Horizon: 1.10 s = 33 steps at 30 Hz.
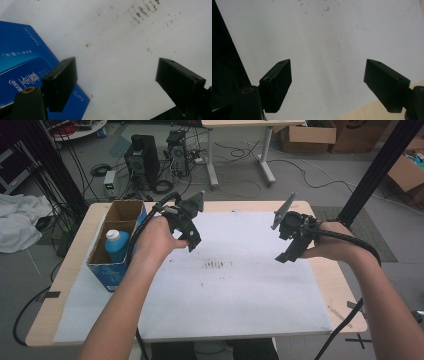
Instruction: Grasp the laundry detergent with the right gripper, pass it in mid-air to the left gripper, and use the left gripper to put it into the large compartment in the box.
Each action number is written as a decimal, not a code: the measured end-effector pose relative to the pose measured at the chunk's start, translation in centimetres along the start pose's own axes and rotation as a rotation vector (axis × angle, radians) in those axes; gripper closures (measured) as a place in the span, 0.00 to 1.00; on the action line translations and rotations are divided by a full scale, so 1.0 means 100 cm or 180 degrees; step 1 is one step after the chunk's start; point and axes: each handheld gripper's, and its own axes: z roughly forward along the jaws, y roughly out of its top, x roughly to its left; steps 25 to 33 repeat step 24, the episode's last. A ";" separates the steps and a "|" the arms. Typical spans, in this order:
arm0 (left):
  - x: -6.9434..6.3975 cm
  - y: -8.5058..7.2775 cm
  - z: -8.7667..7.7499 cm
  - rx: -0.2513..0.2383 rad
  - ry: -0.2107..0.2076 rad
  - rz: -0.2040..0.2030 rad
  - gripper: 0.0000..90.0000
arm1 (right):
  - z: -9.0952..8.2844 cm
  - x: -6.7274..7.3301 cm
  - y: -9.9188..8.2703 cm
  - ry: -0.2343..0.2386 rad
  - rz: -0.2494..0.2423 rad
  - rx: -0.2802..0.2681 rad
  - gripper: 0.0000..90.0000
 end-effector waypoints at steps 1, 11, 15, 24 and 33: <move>0.000 0.000 0.000 0.0000 0.0000 0.0000 0.20 | 0.000 0.000 0.000 0.0000 0.0000 0.0000 0.25; -0.005 0.003 0.003 0.0050 0.0014 0.0061 0.20 | 0.000 0.000 0.001 0.0006 -0.0017 0.0009 0.25; -0.006 0.004 0.003 0.0058 0.0027 0.0064 0.20 | -0.001 0.001 0.000 0.0007 0.0000 0.0011 0.25; -0.008 0.003 0.002 0.0058 0.0058 0.0071 0.21 | 0.000 0.002 -0.002 0.0018 -0.0029 -0.0013 0.24; -0.008 0.003 0.002 0.0058 0.0058 0.0071 0.21 | 0.000 0.002 -0.002 0.0018 -0.0029 -0.0013 0.24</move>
